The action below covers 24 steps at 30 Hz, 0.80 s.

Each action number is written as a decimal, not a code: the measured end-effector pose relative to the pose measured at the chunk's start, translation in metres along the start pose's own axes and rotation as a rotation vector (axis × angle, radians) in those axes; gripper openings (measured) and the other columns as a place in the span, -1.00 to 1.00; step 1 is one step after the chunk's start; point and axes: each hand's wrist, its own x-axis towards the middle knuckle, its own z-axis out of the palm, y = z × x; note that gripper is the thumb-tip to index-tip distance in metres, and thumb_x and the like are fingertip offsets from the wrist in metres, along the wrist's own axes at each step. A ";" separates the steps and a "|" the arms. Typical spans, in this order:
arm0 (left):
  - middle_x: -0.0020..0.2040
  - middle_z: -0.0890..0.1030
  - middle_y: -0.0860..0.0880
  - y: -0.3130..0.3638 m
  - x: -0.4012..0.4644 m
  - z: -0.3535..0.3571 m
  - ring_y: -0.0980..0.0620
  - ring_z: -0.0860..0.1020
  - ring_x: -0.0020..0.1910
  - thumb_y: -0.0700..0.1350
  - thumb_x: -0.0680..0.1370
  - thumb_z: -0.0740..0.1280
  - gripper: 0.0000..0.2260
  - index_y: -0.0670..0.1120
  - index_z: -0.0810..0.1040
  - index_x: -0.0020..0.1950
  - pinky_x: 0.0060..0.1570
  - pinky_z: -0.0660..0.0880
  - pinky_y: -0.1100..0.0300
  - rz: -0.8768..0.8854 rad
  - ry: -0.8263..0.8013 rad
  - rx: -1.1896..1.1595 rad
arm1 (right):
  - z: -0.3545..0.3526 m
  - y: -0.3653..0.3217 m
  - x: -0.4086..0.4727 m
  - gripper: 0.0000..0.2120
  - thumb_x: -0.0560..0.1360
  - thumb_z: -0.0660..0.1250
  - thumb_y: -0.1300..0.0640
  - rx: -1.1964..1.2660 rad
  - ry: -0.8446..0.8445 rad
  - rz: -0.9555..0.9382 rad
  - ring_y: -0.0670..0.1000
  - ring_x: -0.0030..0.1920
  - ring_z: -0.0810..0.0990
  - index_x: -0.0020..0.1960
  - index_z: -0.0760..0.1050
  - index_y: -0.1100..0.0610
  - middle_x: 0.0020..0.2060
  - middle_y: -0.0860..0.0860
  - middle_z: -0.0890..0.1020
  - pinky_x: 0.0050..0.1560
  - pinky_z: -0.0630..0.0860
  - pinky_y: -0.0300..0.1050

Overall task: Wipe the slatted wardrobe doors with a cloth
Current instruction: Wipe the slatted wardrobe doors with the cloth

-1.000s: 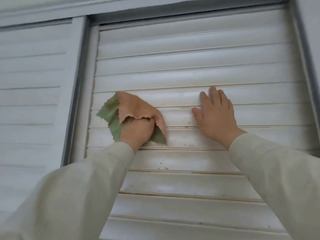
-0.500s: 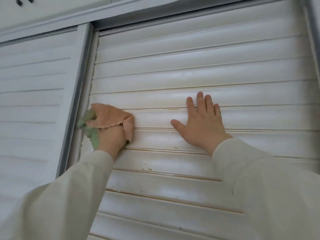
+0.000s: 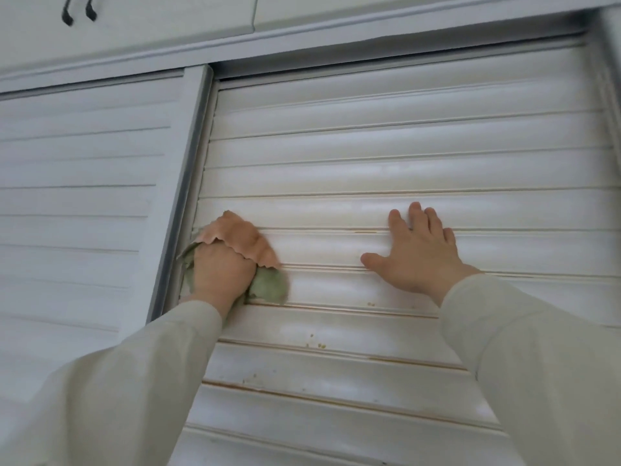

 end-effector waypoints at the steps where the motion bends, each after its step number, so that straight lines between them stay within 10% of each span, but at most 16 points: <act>1: 0.03 0.55 -0.22 0.008 0.000 -0.004 -0.23 0.57 -0.10 -0.10 0.52 0.19 -0.70 -0.23 0.45 0.18 -0.16 0.46 0.01 -0.016 0.038 -0.018 | -0.001 -0.002 0.000 -0.07 0.46 0.16 -0.41 -0.007 -0.007 0.007 0.13 0.57 -0.29 0.60 -0.16 -0.01 0.58 0.06 -0.25 0.54 -0.13 0.19; 9: 0.03 0.67 -0.13 0.081 -0.025 -0.014 -0.19 0.62 0.00 0.07 0.51 0.10 -0.54 -0.13 0.64 0.17 -0.02 0.47 -0.01 0.472 0.127 -0.296 | -0.003 -0.015 -0.001 -0.05 0.40 0.24 -0.35 -0.136 0.005 0.068 0.18 0.55 -0.15 0.58 -0.11 0.03 0.56 0.10 -0.13 0.50 0.04 0.20; 19: -0.04 0.48 -0.12 -0.009 0.016 0.013 -0.14 0.54 -0.07 -0.01 0.46 0.18 -0.71 -0.15 0.40 0.09 -0.03 0.48 0.02 -0.021 0.106 -0.150 | -0.006 -0.020 0.000 -0.05 0.41 0.26 -0.37 -0.162 -0.025 0.062 0.17 0.55 -0.11 0.58 -0.11 0.01 0.55 0.08 -0.11 0.51 0.02 0.22; 24: 0.12 0.55 -0.25 0.064 -0.016 -0.004 -0.24 0.55 0.08 -0.09 0.50 0.05 -0.53 -0.32 0.45 0.29 0.12 0.47 -0.06 0.330 0.213 -0.223 | -0.006 -0.020 0.003 -0.04 0.40 0.28 -0.35 -0.171 -0.029 0.079 0.18 0.55 -0.10 0.58 -0.10 0.03 0.55 0.10 -0.09 0.52 0.03 0.18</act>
